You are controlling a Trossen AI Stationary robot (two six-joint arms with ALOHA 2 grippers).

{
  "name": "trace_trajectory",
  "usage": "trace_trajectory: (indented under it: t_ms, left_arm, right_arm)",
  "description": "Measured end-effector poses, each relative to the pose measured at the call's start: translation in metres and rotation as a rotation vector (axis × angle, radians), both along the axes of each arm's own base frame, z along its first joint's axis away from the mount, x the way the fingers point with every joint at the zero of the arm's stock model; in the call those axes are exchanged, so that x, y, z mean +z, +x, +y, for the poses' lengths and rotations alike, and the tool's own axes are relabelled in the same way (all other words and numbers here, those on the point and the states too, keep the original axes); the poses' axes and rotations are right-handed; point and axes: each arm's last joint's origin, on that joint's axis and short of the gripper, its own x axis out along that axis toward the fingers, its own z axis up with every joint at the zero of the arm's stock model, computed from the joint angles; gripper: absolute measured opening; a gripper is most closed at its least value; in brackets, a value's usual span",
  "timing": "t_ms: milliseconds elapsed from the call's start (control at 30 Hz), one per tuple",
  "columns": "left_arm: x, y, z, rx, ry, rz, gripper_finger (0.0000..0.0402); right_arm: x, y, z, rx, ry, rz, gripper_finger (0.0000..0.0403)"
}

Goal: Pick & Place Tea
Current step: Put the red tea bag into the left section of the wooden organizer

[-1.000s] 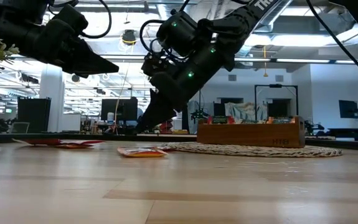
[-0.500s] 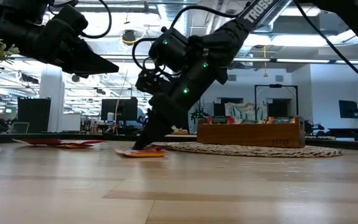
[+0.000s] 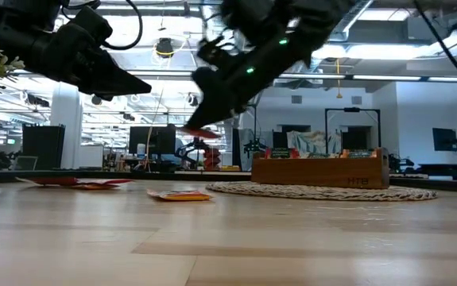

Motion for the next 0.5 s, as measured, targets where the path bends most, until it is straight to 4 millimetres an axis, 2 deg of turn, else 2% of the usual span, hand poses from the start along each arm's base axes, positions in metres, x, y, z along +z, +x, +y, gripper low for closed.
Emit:
trace_trajectory:
  t_ms: [133,233,300,500]
  left_arm:
    - [0.003,0.002,0.0,0.001,-0.031,-0.047,0.0]
    - [0.004,0.008,-0.003,-0.092,-0.013,-0.09,0.0009]
    - [0.004,0.012,-0.004,-0.113,-0.009,-0.125,0.0026]
    - [0.013,0.047,0.001,0.092,-0.031,-0.153,0.0108]
  right_arm:
    - [0.007,-0.027,0.013,-0.146,-0.047,-0.176,0.0001]
    - [0.0,-0.044,0.025,-0.202,-0.087,-0.257,0.0001]
    - [-0.001,-0.047,0.031,-0.213,-0.1,-0.313,0.0001]
    - [0.005,-0.05,0.041,-0.267,-0.191,-0.392,0.0]
